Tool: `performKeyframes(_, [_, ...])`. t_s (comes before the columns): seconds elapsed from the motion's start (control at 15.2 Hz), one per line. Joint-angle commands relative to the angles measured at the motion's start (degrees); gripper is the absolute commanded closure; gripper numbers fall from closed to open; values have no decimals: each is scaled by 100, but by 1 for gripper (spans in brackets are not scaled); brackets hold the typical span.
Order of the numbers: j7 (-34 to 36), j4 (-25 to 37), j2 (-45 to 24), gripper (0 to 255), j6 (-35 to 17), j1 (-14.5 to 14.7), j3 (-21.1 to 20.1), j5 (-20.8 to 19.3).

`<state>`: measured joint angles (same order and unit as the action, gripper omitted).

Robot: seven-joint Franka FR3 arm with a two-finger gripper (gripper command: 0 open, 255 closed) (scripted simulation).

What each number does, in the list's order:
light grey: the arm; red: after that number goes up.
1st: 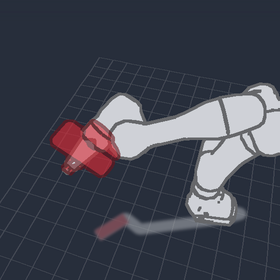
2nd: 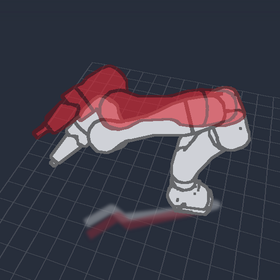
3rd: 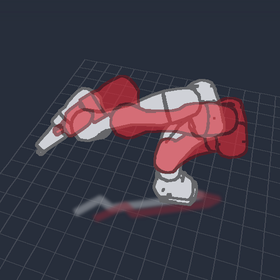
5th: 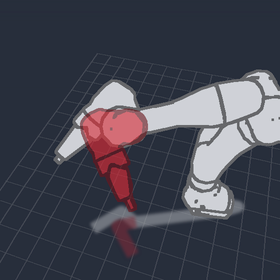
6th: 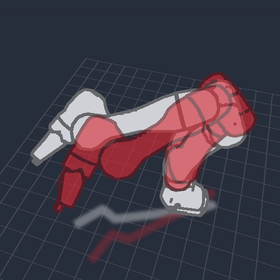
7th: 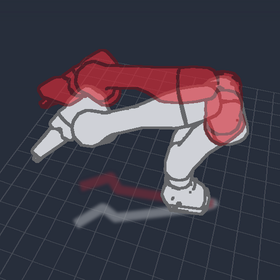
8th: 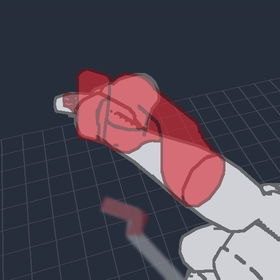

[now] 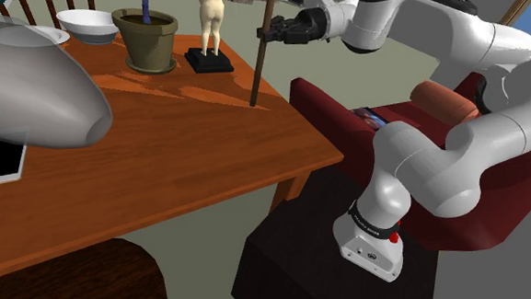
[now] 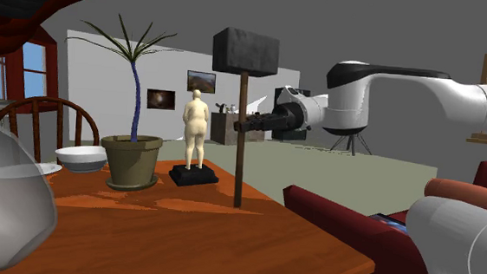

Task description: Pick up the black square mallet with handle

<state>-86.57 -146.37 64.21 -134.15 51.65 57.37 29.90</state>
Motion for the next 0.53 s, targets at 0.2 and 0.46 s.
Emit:
performKeyframes(0.2, [291,247,-41,255,139,-8,-259,33])
performKeyframes(0.46, [407,358,-66,255,196,-3,-356,45])
